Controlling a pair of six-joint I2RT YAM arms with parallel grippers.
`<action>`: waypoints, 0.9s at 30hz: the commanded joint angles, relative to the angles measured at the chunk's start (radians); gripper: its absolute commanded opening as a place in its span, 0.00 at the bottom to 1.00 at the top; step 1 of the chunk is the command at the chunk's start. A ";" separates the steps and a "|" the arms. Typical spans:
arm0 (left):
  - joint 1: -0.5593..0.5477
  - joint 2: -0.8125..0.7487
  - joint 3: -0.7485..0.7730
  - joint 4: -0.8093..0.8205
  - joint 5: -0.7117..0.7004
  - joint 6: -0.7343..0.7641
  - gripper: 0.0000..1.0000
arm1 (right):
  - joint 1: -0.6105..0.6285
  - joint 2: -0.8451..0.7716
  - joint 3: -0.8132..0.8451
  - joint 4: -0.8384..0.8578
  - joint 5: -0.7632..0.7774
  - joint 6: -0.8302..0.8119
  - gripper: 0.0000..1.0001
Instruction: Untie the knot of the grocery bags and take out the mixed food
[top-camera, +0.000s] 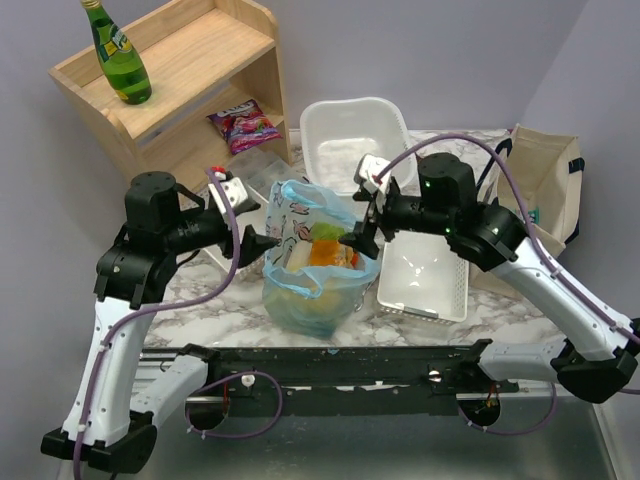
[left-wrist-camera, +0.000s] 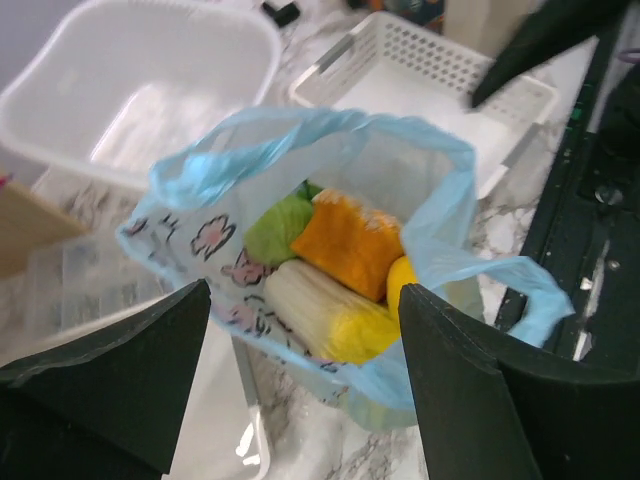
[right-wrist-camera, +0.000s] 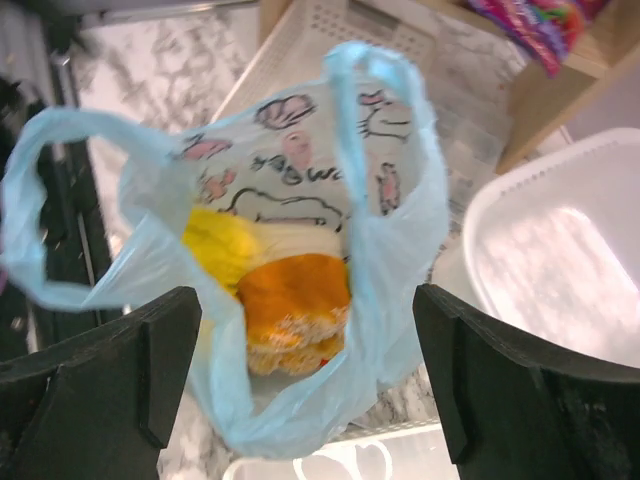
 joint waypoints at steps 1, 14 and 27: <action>-0.143 0.033 0.000 -0.044 0.046 0.089 0.77 | 0.000 0.139 0.044 0.155 0.289 0.229 0.97; -0.598 -0.029 -0.496 -0.135 -0.297 0.411 0.66 | -0.212 0.338 0.027 0.079 0.053 0.357 0.16; -0.780 -0.301 -0.562 -0.122 -0.414 0.424 0.89 | -0.253 0.301 -0.063 0.004 -0.177 0.297 0.39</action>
